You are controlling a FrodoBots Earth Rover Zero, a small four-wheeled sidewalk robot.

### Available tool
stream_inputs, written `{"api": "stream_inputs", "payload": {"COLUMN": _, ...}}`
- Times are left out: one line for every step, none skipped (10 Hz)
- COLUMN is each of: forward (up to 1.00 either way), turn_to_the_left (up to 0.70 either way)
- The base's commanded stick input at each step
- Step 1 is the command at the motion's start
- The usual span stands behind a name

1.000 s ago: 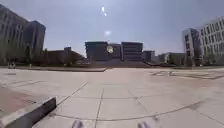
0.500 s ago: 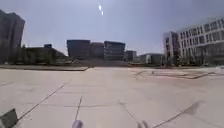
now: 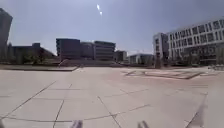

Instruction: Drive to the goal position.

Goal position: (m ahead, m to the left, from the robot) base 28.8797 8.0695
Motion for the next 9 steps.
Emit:
{"api": "stream_inputs", "payload": {"forward": 0.85, "turn_to_the_left": 0.0}}
{"api": "stream_inputs", "payload": {"forward": 0.85, "turn_to_the_left": 0.0}}
{"api": "stream_inputs", "payload": {"forward": 0.85, "turn_to_the_left": 0.0}}
{"api": "stream_inputs", "payload": {"forward": 0.85, "turn_to_the_left": 0.27}}
{"api": "stream_inputs", "payload": {"forward": 0.85, "turn_to_the_left": 0.34}}
{"api": "stream_inputs", "payload": {"forward": 0.85, "turn_to_the_left": 0.34}}
{"api": "stream_inputs", "payload": {"forward": 0.85, "turn_to_the_left": 0.34}}
{"api": "stream_inputs", "payload": {"forward": 0.85, "turn_to_the_left": 0.26}}
{"api": "stream_inputs", "payload": {"forward": 0.85, "turn_to_the_left": 0.16}}
